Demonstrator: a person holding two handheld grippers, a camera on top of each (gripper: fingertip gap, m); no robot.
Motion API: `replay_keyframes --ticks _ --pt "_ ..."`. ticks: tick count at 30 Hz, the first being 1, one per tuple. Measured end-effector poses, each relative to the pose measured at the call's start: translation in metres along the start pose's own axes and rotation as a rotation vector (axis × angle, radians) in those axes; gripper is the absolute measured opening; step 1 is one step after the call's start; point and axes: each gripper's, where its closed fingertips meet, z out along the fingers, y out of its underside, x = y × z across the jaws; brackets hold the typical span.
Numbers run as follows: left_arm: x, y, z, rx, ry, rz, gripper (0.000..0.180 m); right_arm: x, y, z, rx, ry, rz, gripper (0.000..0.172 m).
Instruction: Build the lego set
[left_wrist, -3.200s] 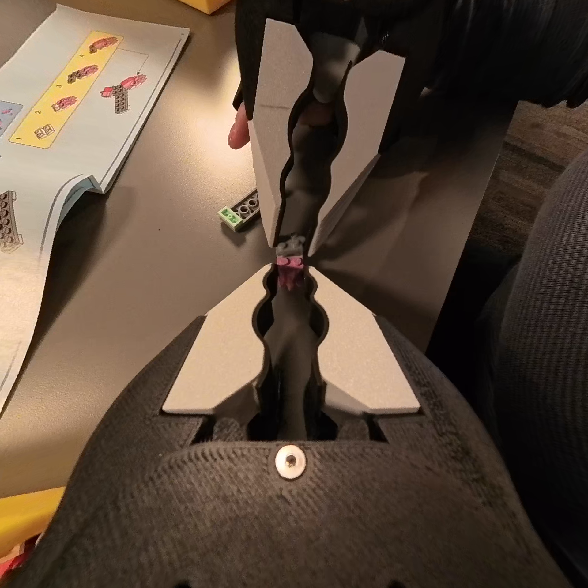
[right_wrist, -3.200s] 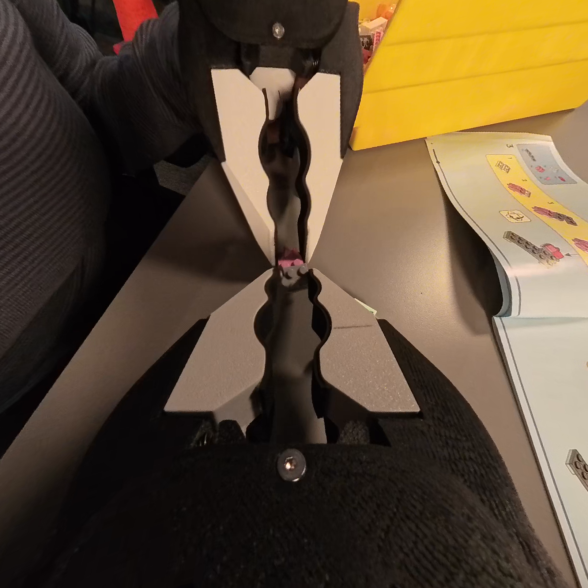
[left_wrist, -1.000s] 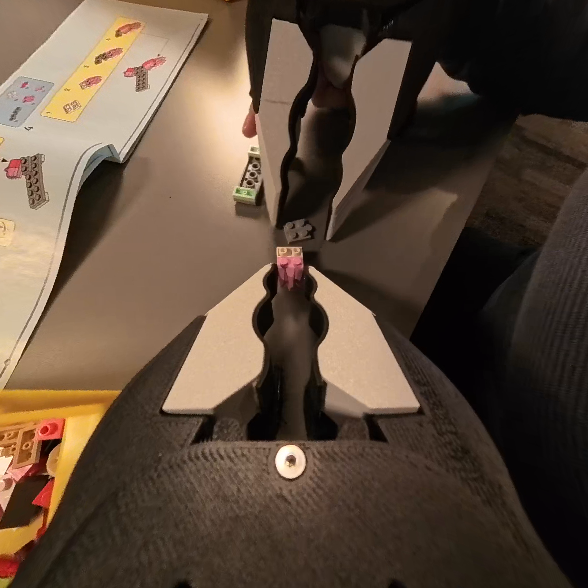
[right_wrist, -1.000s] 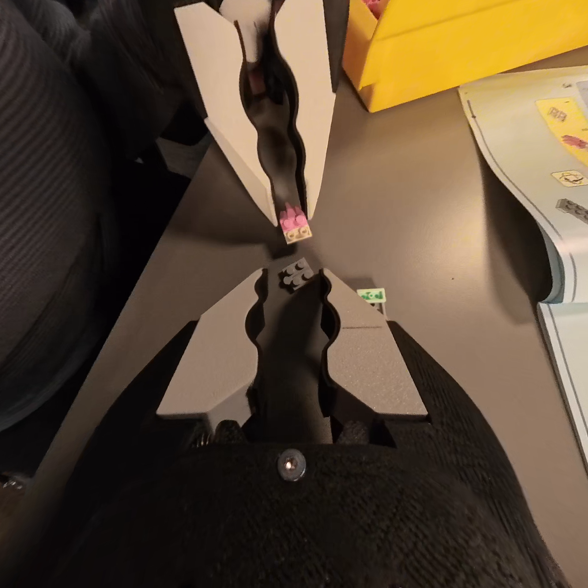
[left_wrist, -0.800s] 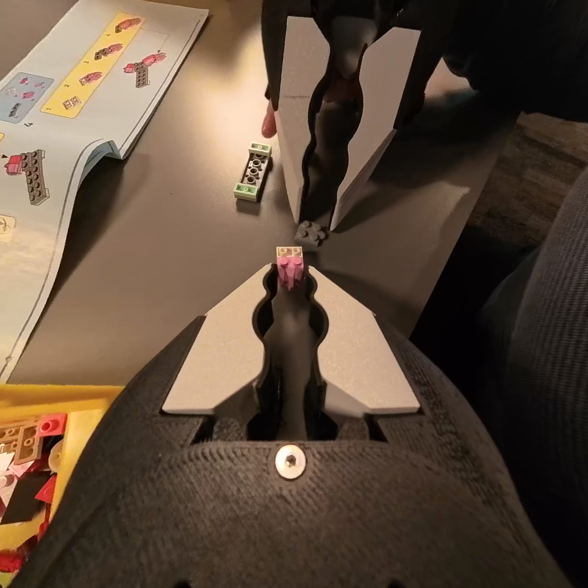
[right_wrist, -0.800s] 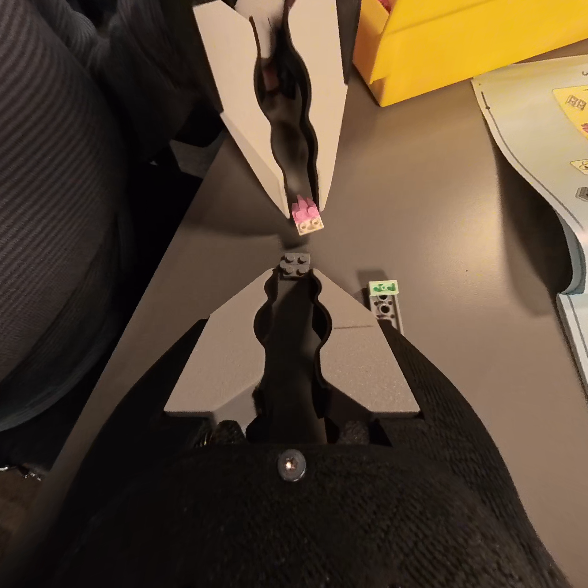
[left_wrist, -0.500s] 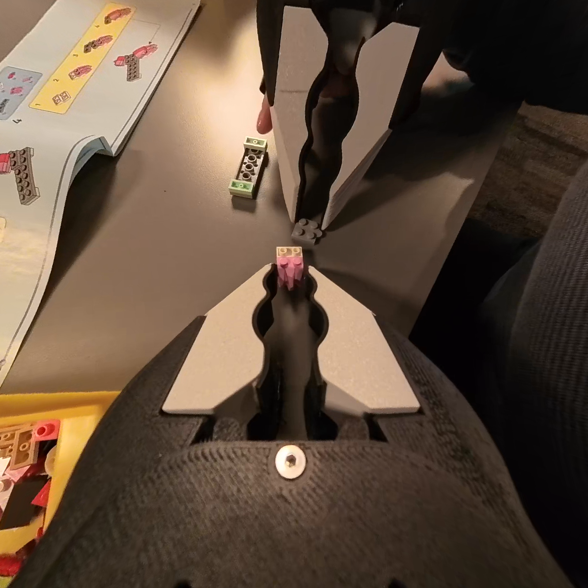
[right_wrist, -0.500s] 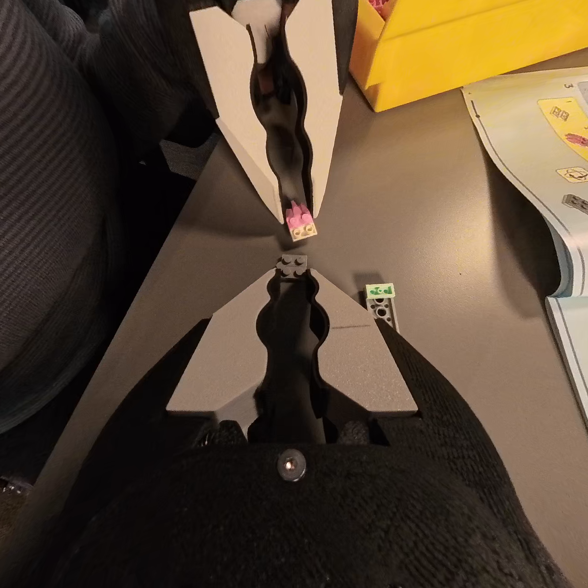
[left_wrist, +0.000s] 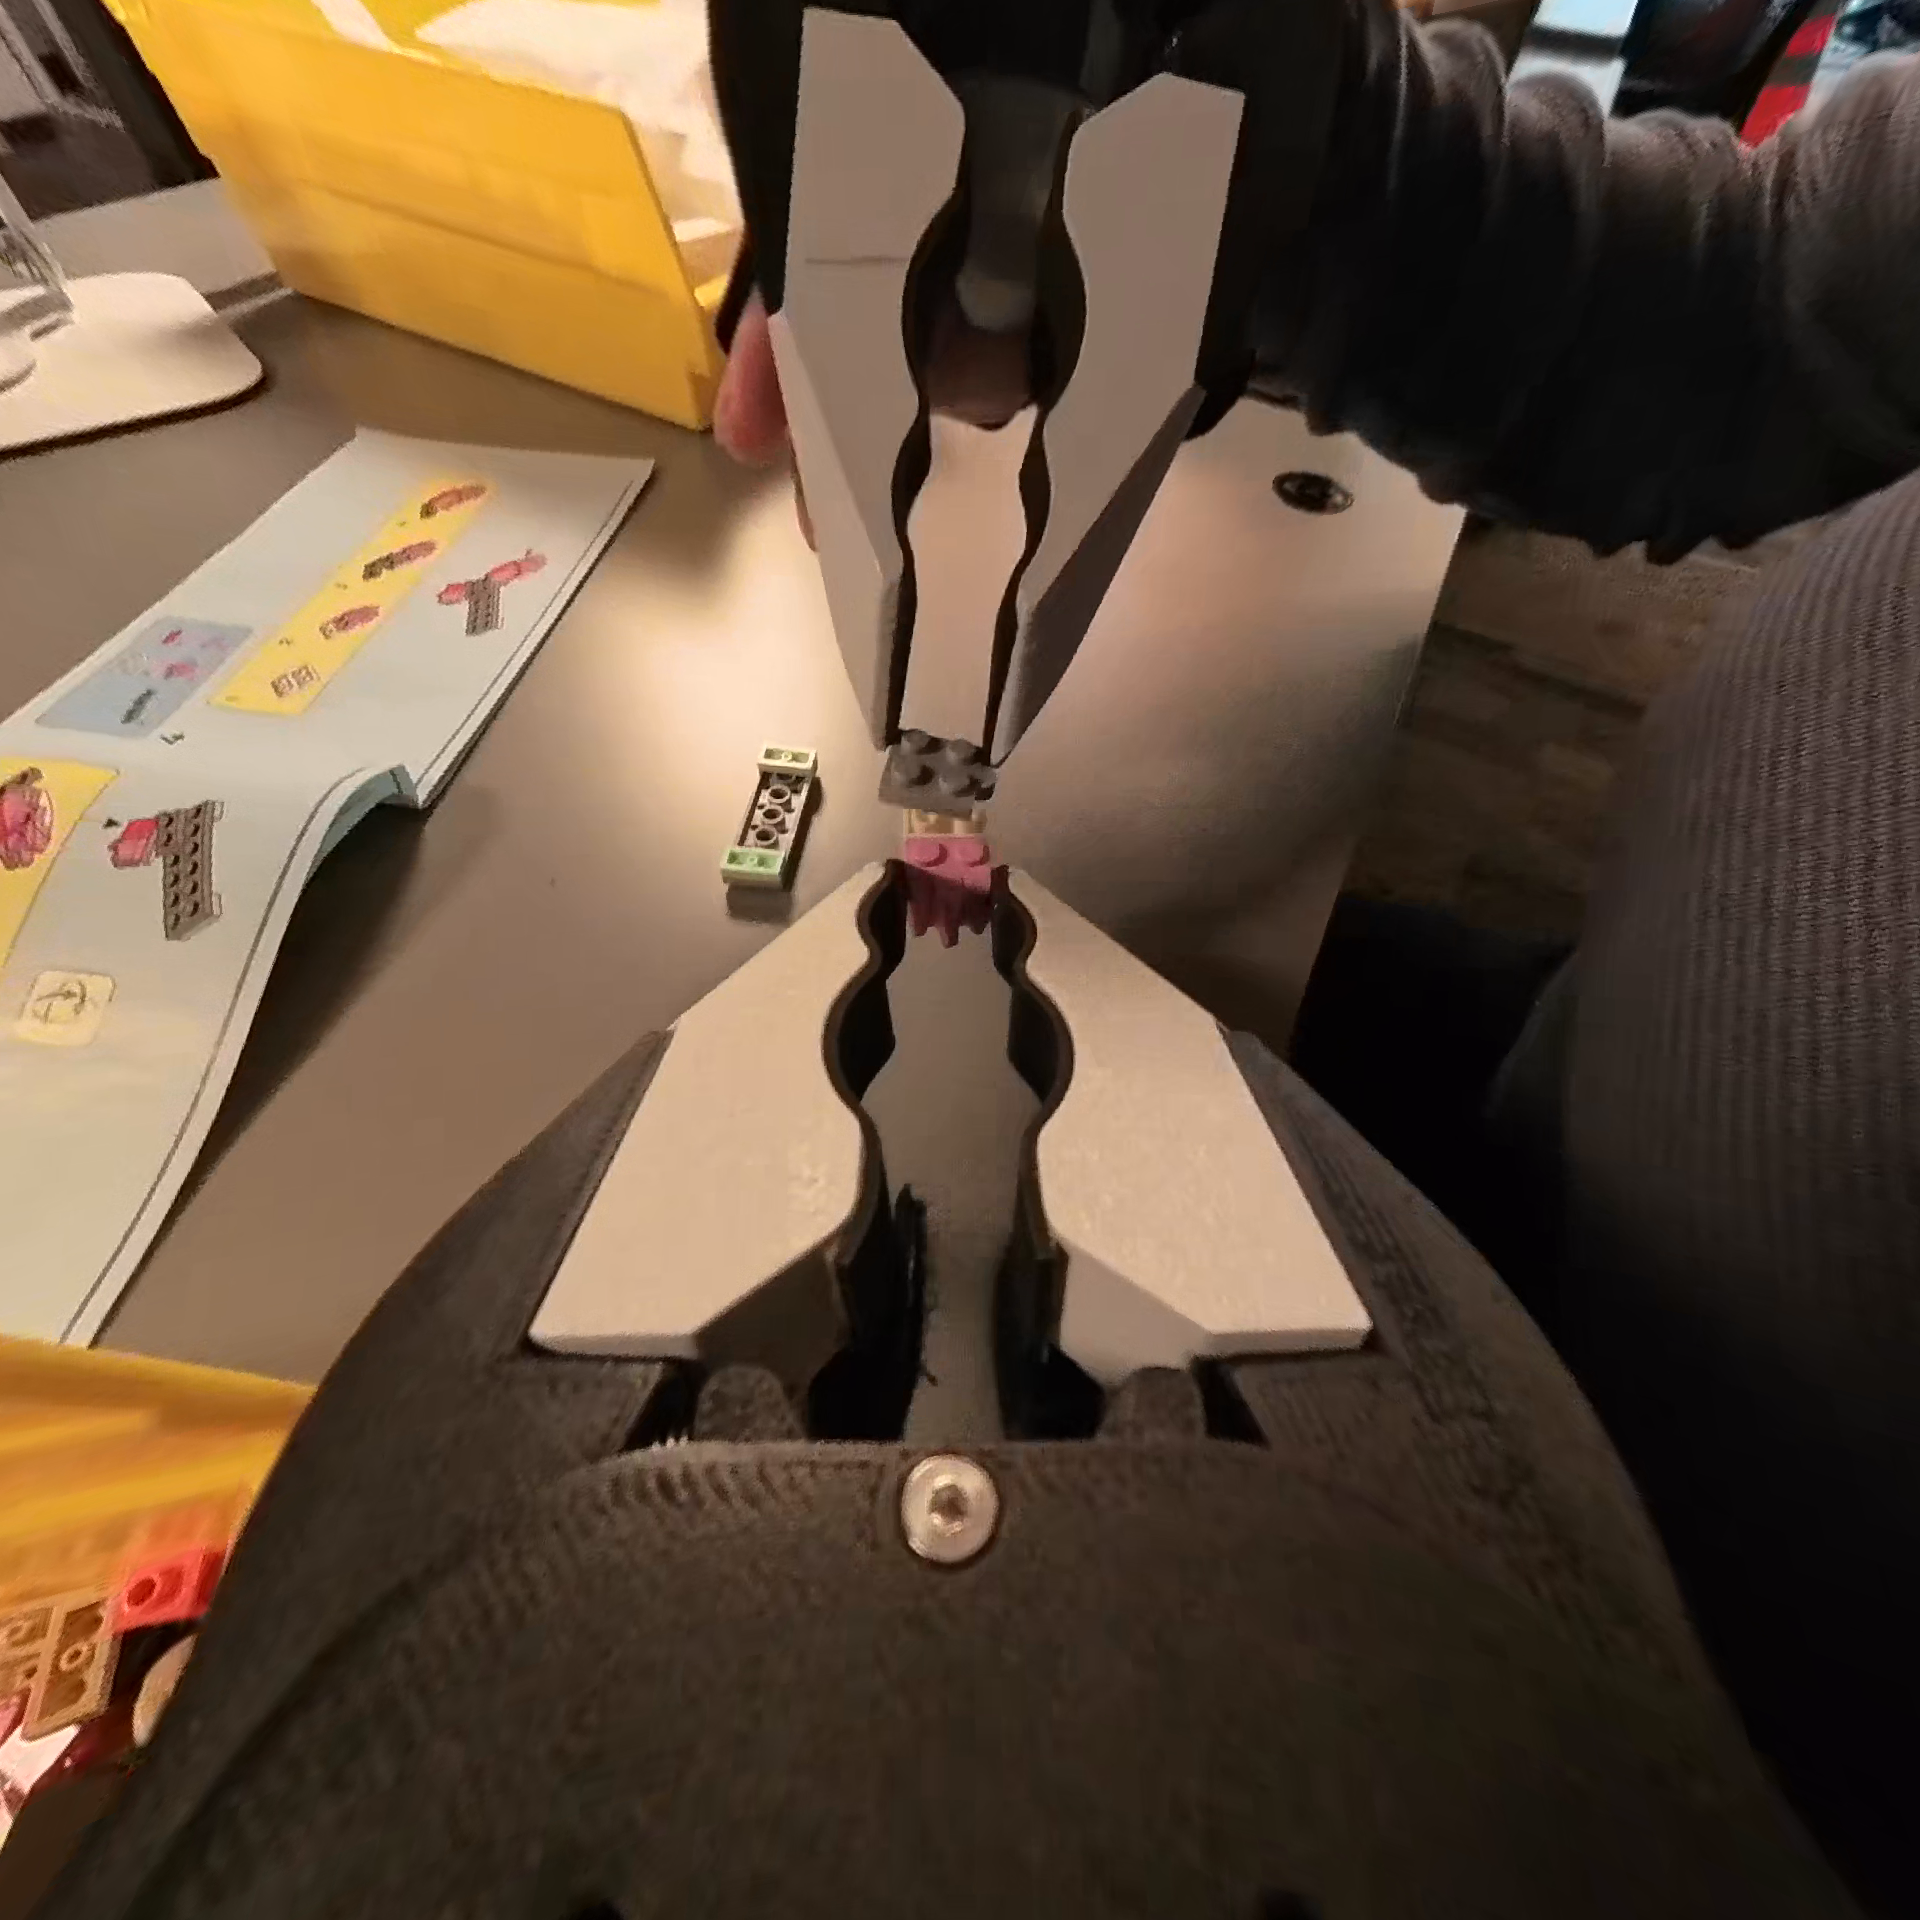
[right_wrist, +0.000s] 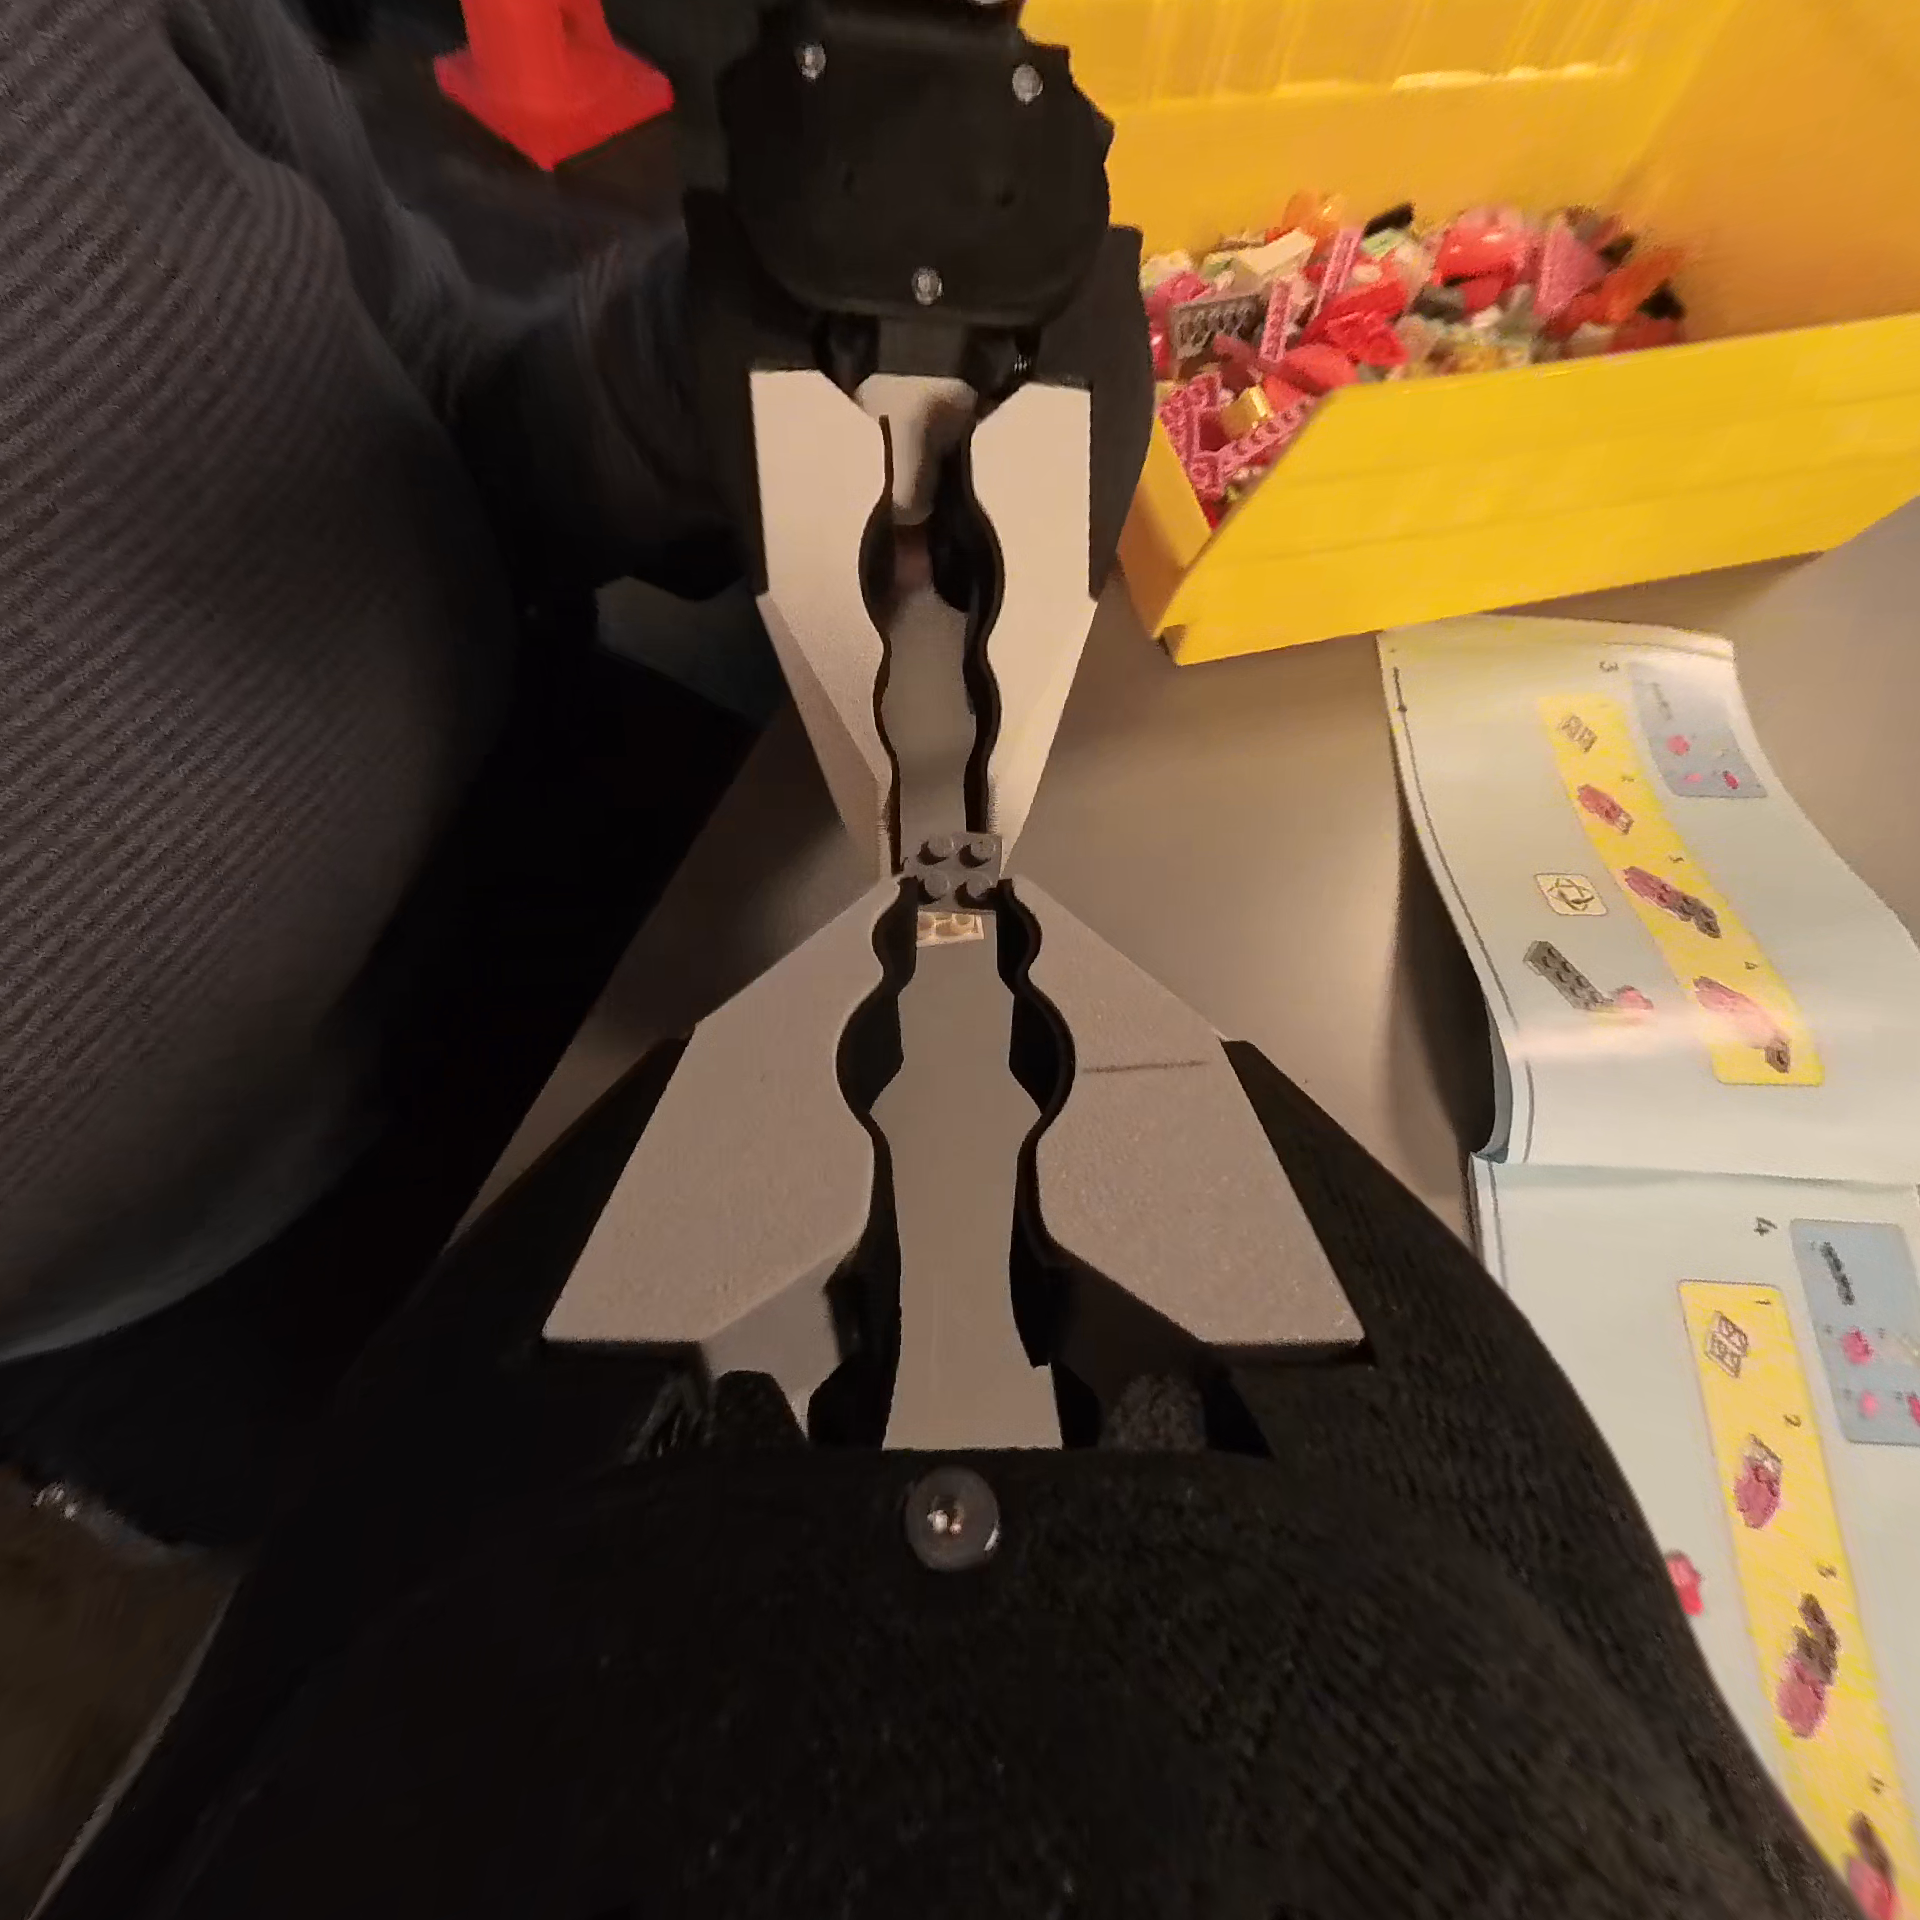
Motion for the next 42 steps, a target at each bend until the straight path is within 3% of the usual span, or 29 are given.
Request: replay_keyframes --ticks 7,22,26,29,34,39,42 --pt "0.004 -0.006 -0.001 0.023 0.004 -0.001 0.015 -0.006 0.004 0.005 -0.126 -0.070 -0.020 0.013" --pt "0.001 -0.004 -0.003 0.033 0.001 -0.029 0.015 -0.001 0.006 0.006 -0.143 -0.002 -0.058 0.024" --pt "-0.004 -0.003 -0.003 0.027 -0.017 -0.050 0.015 0.006 0.002 0.003 -0.121 0.136 -0.112 0.039" --pt "-0.010 -0.002 -0.004 0.027 -0.035 -0.080 0.015 0.012 -0.009 0.003 -0.085 0.350 -0.279 0.046" --pt "-0.019 -0.003 -0.005 0.046 -0.048 -0.162 0.015 0.016 0.006 0.019 -0.288 0.655 -0.674 0.052" --pt "-0.020 -0.002 -0.004 0.051 -0.035 -0.194 0.015 0.026 0.012 0.023 -0.364 0.809 -0.795 0.046" --pt "-0.019 -0.002 -0.002 0.046 -0.027 -0.200 0.015 0.024 0.010 0.027 -0.334 0.822 -0.796 0.037"
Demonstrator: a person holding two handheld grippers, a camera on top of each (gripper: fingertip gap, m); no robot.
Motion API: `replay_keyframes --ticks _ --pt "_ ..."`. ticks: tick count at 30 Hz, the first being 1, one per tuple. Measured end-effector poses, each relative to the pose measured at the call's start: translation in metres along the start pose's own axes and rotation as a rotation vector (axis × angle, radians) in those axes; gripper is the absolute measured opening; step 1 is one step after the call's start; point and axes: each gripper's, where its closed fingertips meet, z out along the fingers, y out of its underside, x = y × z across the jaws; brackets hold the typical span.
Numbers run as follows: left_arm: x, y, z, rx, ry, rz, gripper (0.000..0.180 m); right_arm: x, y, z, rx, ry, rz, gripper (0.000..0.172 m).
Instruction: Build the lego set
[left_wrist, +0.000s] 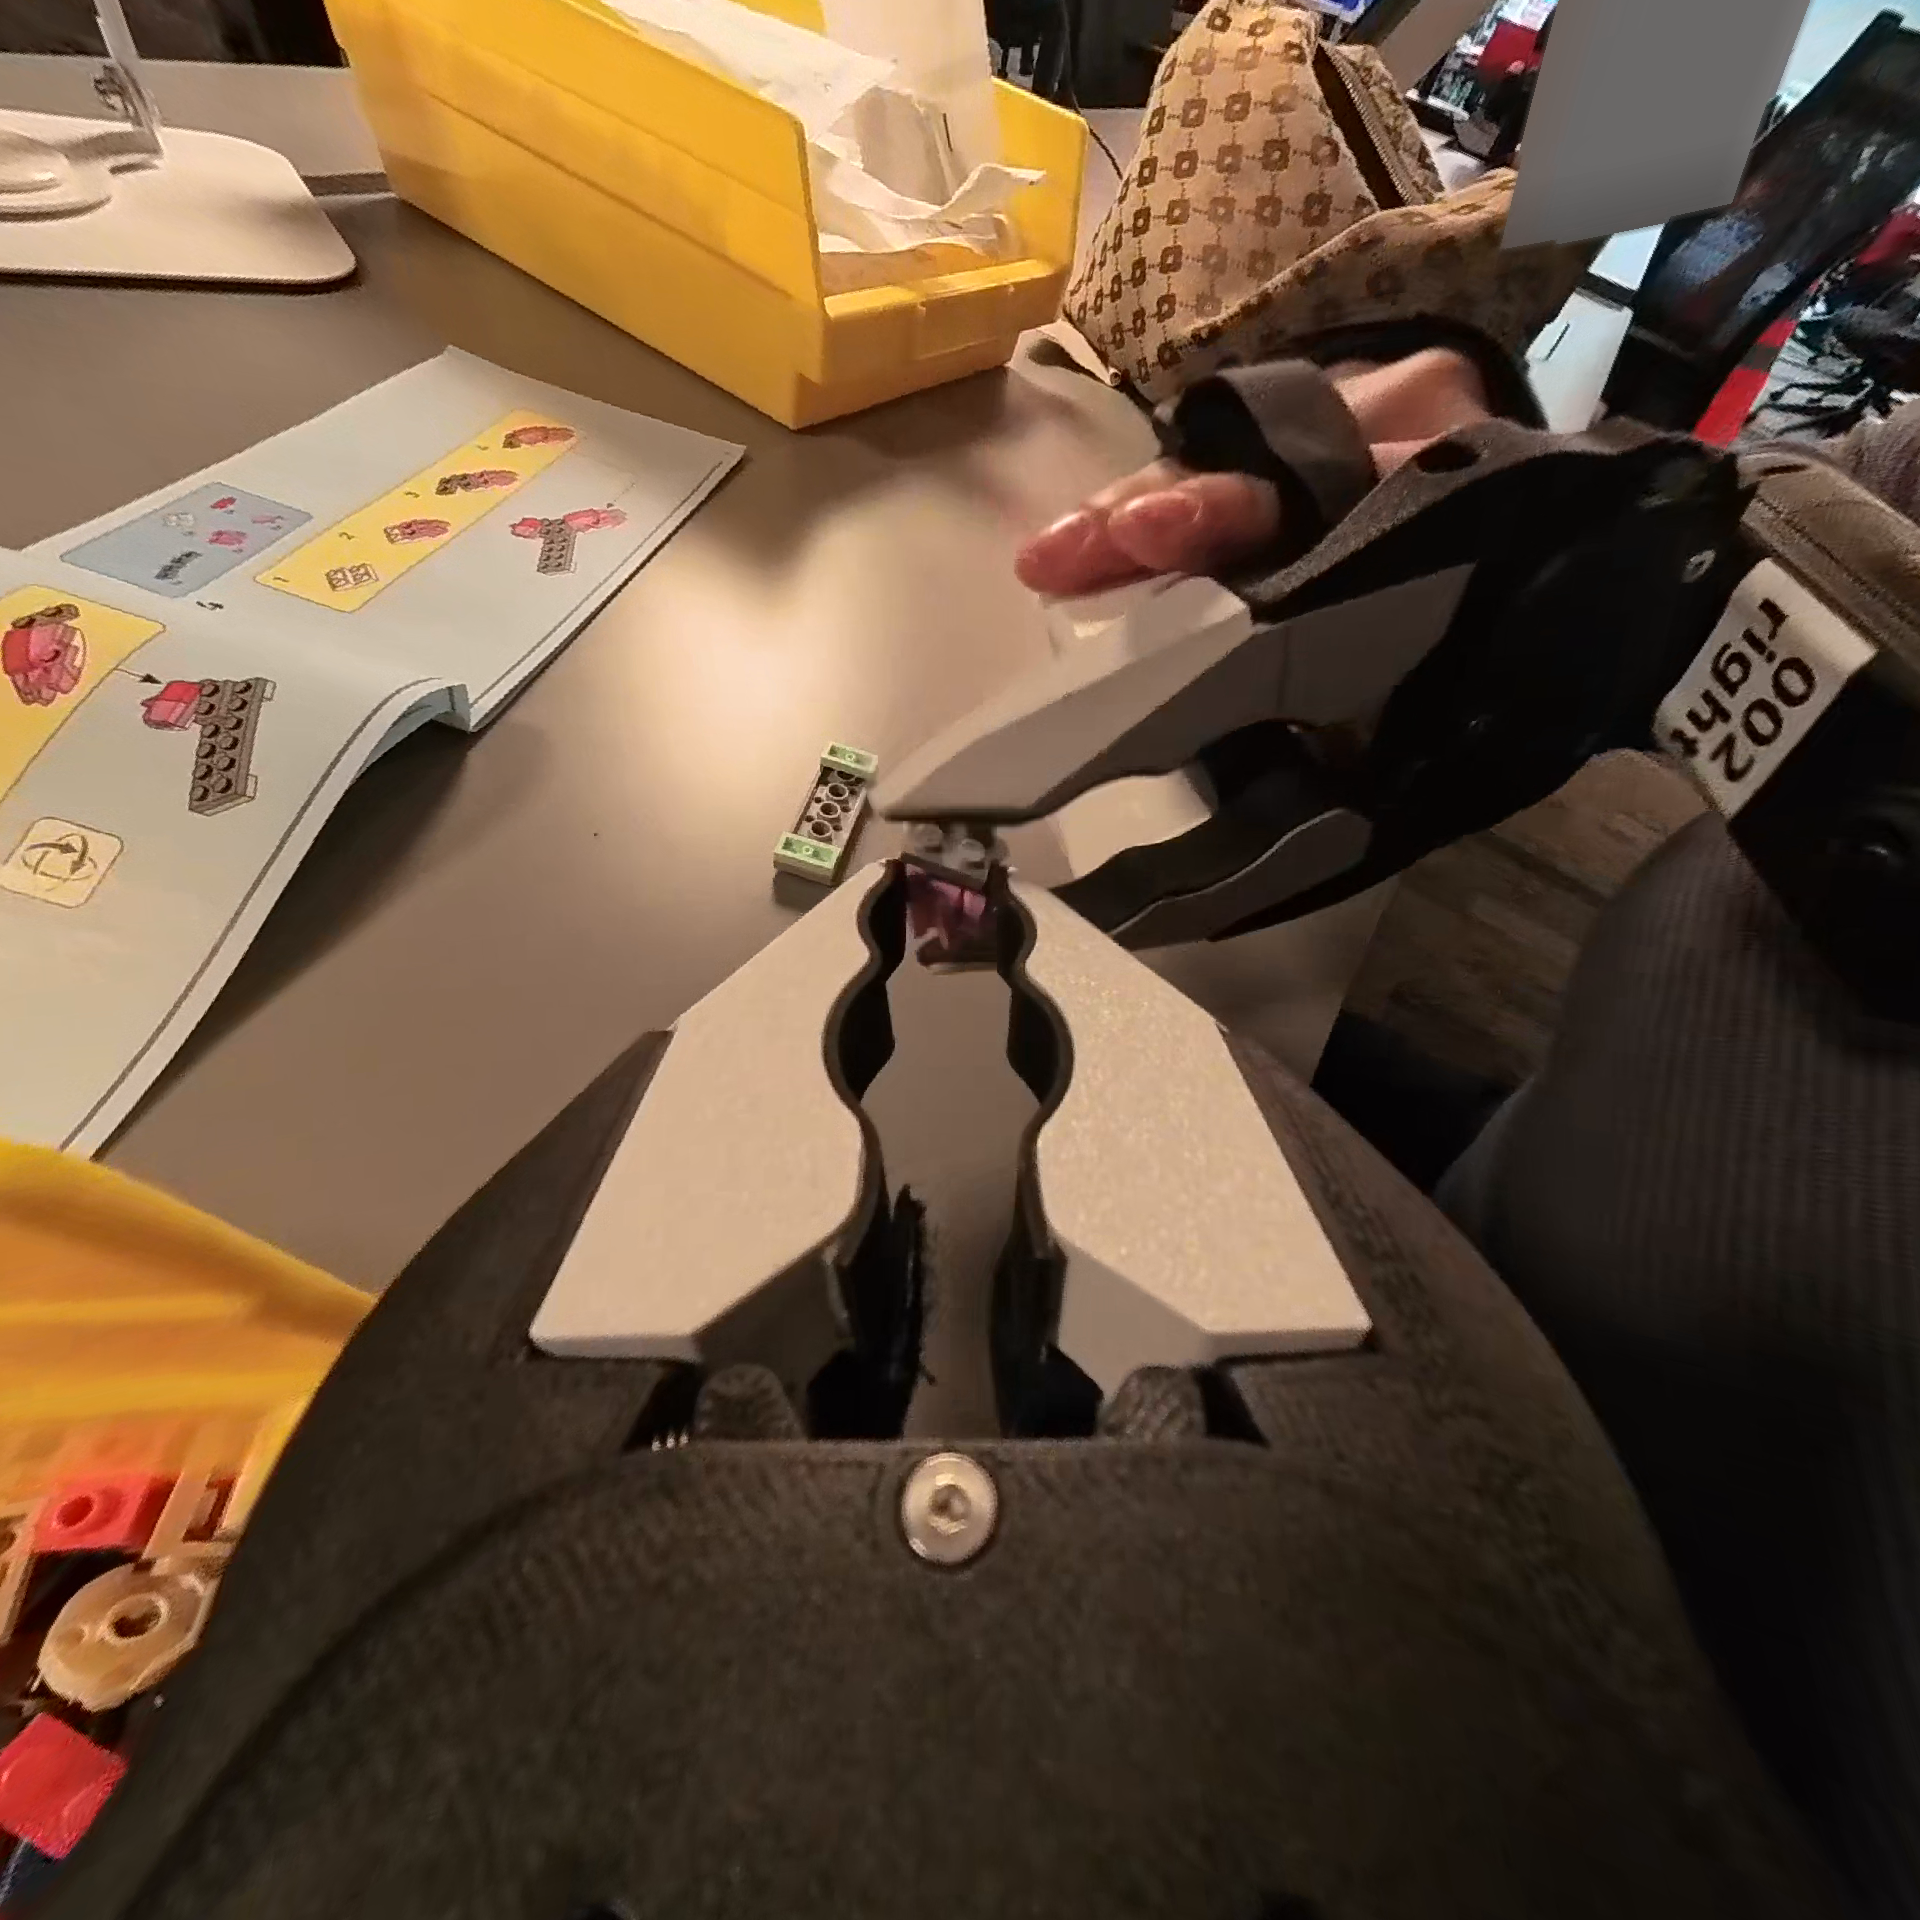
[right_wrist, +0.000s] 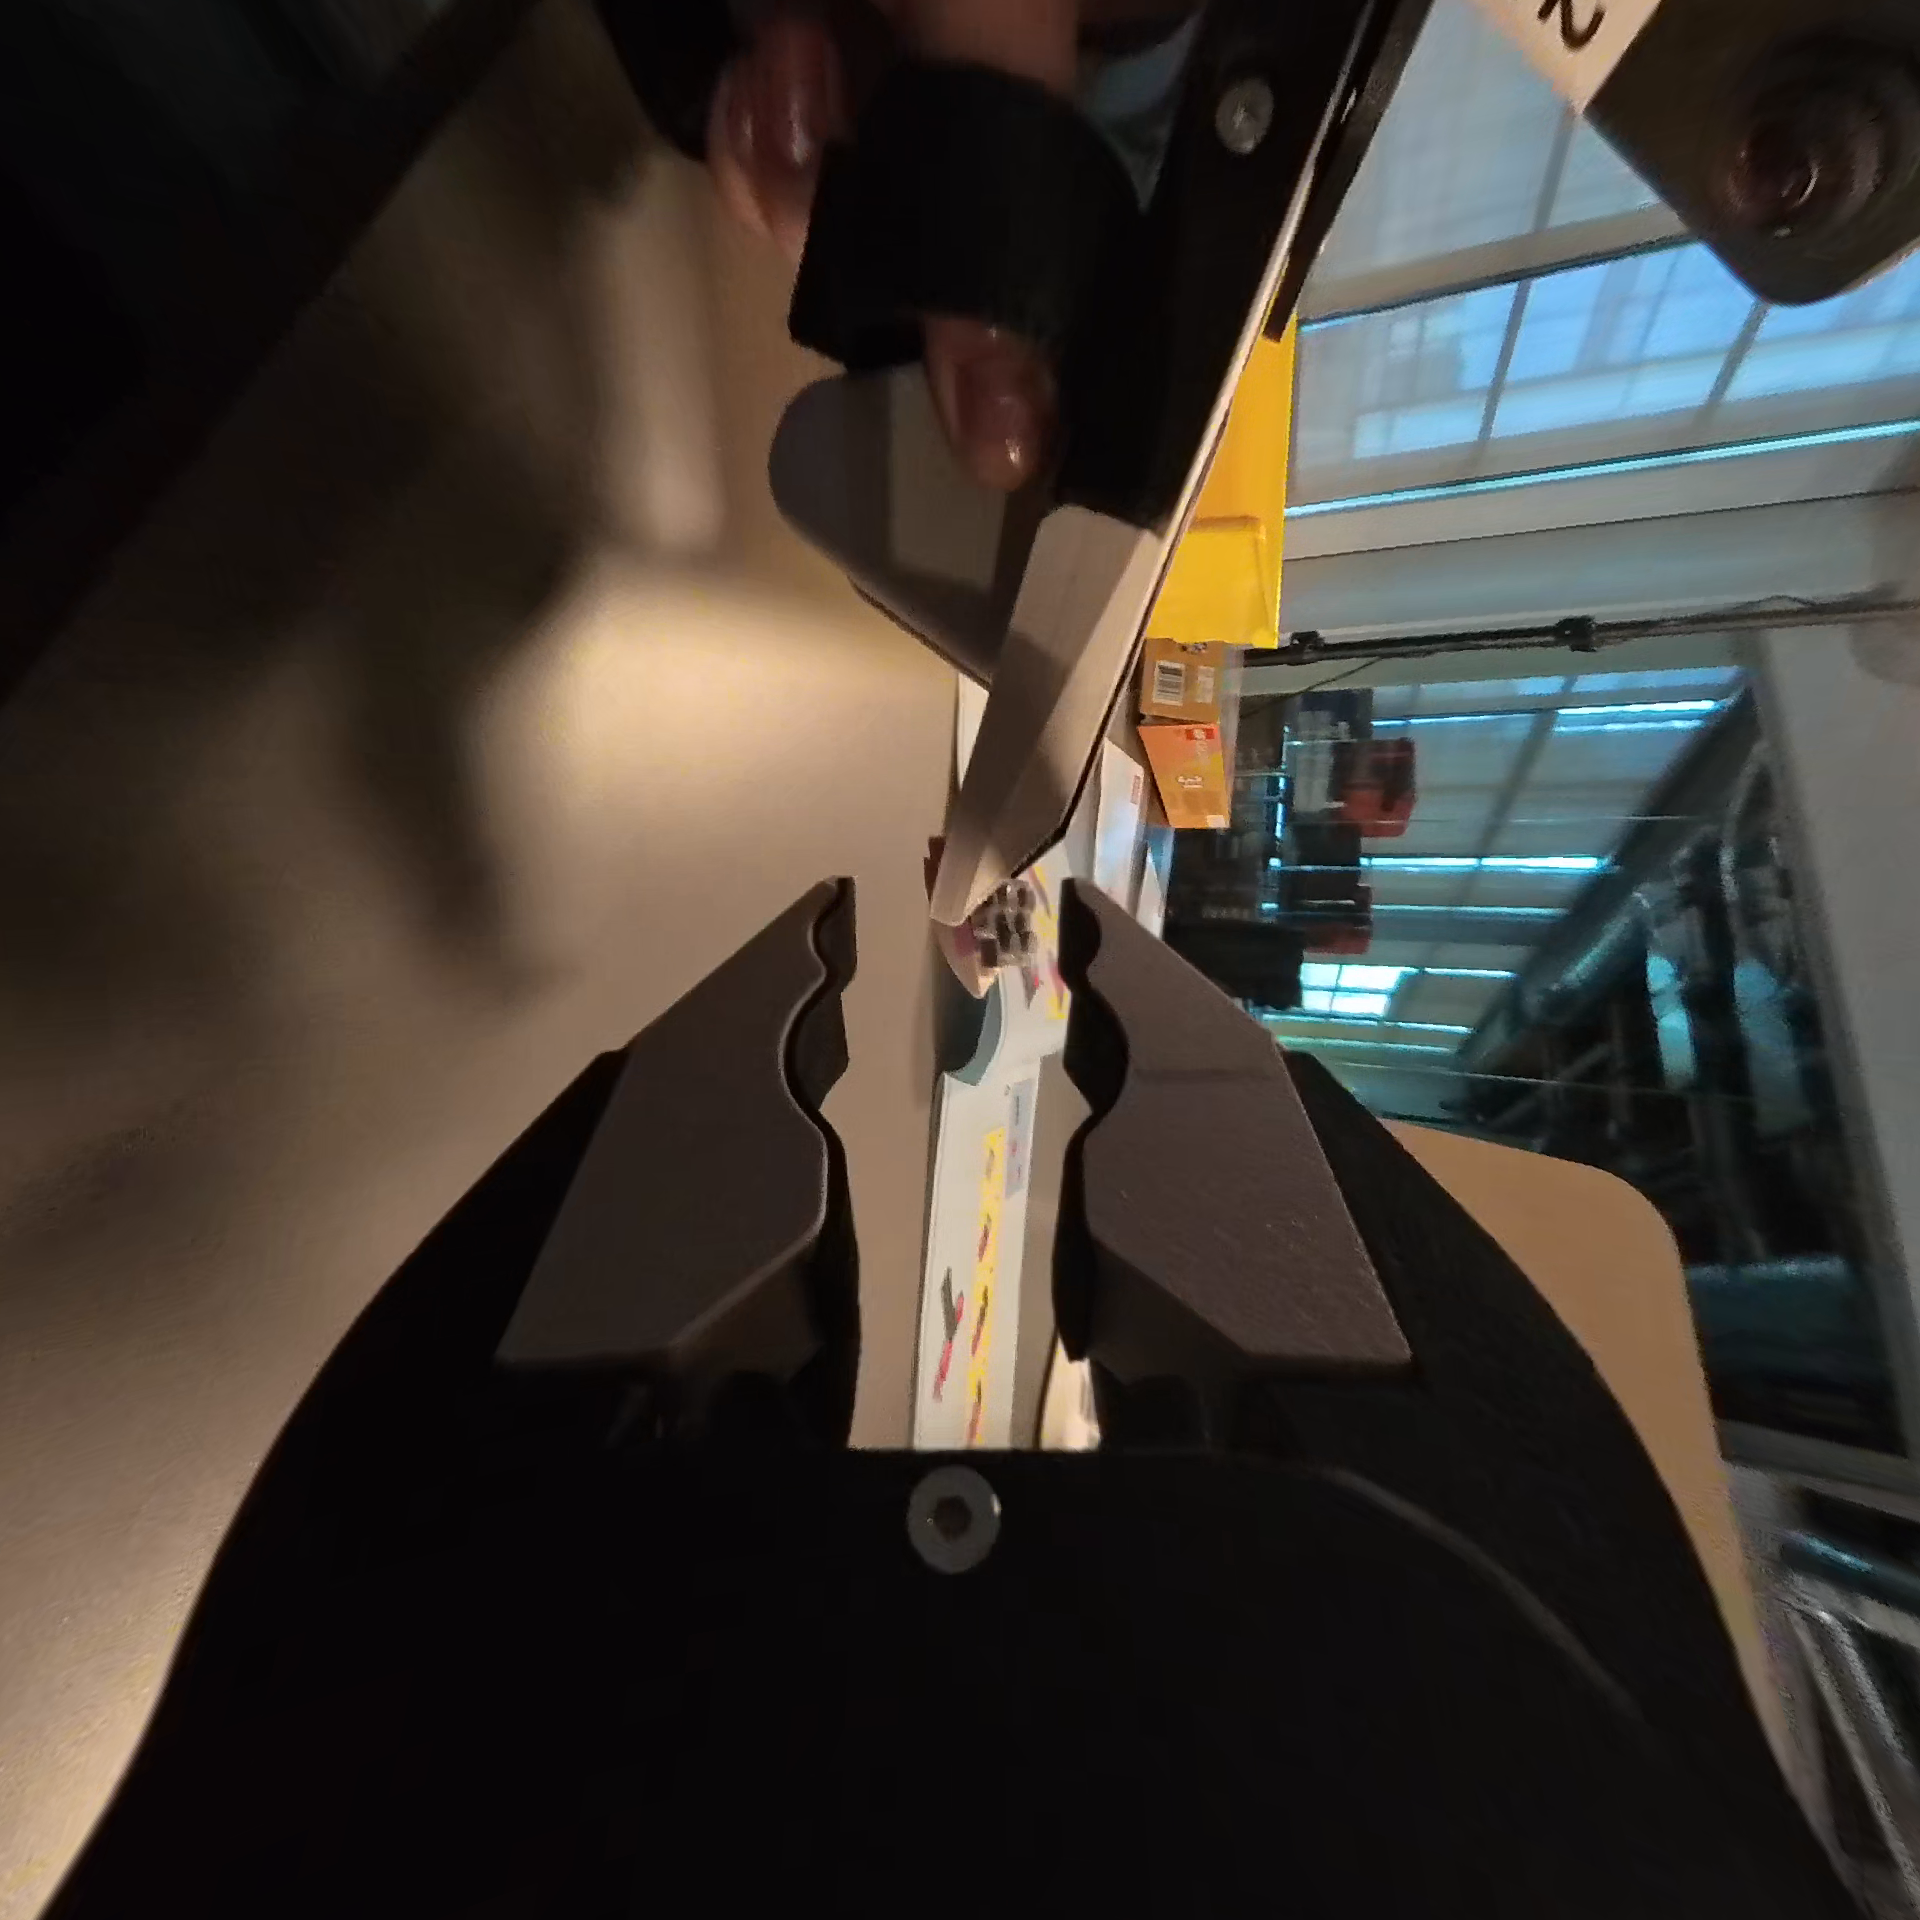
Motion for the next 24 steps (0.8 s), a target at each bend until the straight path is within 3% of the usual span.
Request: replay_keyframes --ticks 7,16,24 --pt "0.000 0.003 0.000 -0.018 0.008 -0.010 0.015 0.001 0.001 0.000 0.009 0.051 -0.065 0.014" --pt "0.008 0.008 -0.001 -0.040 0.079 -0.036 0.015 -0.005 -0.002 -0.008 0.127 -0.043 0.066 0.014" --pt "0.023 0.006 -0.008 -0.010 0.233 -0.109 0.015 -0.003 -0.013 -0.020 0.257 -0.065 0.105 0.012"
